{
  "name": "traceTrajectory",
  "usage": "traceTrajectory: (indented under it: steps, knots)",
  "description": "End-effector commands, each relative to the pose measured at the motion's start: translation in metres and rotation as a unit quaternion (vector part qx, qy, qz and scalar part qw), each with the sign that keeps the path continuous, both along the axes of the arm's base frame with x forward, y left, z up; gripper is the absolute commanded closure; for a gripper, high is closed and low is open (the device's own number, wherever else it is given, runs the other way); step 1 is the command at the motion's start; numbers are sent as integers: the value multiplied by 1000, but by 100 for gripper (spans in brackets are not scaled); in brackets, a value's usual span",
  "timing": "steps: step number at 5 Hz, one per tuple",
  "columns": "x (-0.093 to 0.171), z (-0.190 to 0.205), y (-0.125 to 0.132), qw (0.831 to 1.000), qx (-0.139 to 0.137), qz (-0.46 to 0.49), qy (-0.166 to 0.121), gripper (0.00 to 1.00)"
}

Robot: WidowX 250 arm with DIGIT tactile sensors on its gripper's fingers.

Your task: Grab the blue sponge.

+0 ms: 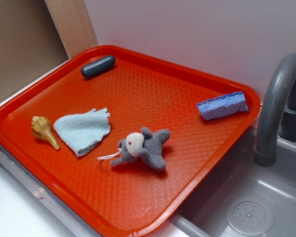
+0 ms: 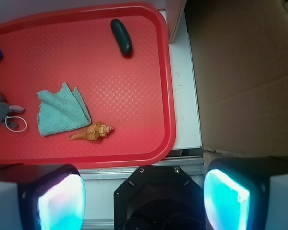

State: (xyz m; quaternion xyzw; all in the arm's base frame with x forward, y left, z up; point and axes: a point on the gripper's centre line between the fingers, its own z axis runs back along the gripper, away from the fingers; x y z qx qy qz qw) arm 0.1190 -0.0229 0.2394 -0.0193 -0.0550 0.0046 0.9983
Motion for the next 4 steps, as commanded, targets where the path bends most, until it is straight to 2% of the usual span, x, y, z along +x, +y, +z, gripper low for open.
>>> traceTrajectory:
  steps: [1,2,3,4]
  knots:
    - [28,4,-80,987,-39,-90,-127,0]
    - [39,3,-125,975,-56,-137,-165,0]
    - [64,-4,-163,966,-78,-148,-199,0]
    - [88,-14,-195,957,-107,-173,-208,0]
